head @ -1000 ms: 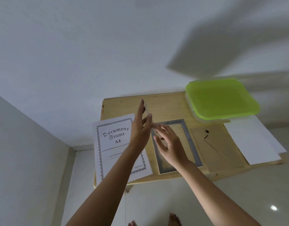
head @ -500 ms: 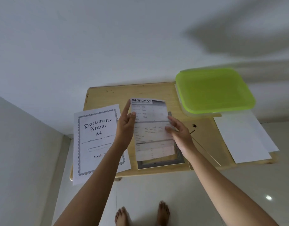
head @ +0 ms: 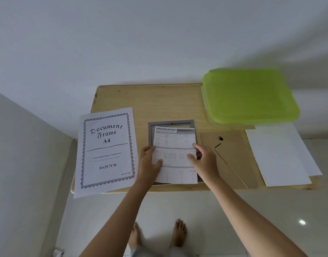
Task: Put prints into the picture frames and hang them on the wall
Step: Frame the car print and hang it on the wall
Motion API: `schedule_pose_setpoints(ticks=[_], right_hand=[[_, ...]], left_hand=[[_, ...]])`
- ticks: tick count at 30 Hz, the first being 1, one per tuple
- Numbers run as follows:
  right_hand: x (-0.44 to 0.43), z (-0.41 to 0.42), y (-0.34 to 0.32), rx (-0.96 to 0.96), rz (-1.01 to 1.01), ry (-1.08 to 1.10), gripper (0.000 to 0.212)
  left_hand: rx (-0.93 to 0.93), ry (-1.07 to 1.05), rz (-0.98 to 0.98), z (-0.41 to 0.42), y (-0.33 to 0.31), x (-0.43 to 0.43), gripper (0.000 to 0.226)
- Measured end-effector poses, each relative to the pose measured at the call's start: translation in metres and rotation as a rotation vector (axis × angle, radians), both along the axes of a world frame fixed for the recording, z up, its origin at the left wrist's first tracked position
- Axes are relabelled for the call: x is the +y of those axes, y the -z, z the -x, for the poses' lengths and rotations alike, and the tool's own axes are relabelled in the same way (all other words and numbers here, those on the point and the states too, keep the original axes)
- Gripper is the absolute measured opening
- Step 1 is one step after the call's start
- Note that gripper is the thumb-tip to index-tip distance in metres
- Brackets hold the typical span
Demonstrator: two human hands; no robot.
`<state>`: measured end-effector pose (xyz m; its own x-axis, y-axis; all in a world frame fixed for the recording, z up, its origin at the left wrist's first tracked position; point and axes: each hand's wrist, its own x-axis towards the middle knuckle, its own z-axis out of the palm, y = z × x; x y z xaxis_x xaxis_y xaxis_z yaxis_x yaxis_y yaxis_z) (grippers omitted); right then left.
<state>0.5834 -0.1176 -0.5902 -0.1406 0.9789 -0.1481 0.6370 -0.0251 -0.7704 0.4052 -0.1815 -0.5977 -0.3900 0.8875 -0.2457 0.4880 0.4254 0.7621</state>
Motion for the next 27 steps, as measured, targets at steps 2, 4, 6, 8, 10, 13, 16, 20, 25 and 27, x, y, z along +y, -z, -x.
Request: schedule_pose_setpoints(ticks=[2,4,6,8,10,13,16,20,25,27], right_hand=[[0.002,0.001,0.003,-0.070,0.010,-0.067,0.044],[0.003,0.003,0.005,-0.134,0.016,-0.117,0.046],[0.004,0.004,0.006,-0.198,-0.031,-0.132,0.045],[0.002,0.004,0.006,-0.253,-0.116,-0.151,0.043],[-0.005,0.006,0.005,-0.261,-0.191,-0.230,0.041],[-0.018,0.013,0.009,-0.283,-0.229,-0.428,0.039],[-0.024,0.017,0.015,-0.321,-0.188,-0.503,0.041],[-0.016,0.016,0.012,-0.361,-0.174,-0.499,0.042],[-0.013,0.021,0.007,-0.431,-0.180,-0.476,0.043],[-0.014,0.025,0.008,-0.459,-0.158,-0.481,0.046]], left_hand=[[0.045,0.012,-0.022,0.000,0.001,-0.001,0.054],[0.091,0.023,-0.044,0.002,0.004,-0.002,0.053],[0.150,0.043,-0.058,0.003,0.008,-0.007,0.052],[0.192,0.067,-0.075,0.003,0.010,-0.013,0.051],[0.216,0.085,-0.094,0.003,0.014,-0.019,0.051],[0.233,0.111,-0.090,0.002,0.021,-0.029,0.055],[0.248,0.144,-0.075,0.001,0.026,-0.036,0.059],[0.260,0.161,-0.082,0.001,0.023,-0.034,0.058],[0.279,0.150,-0.055,-0.001,0.021,-0.030,0.057],[0.269,0.146,-0.043,0.000,0.021,-0.029,0.056]])
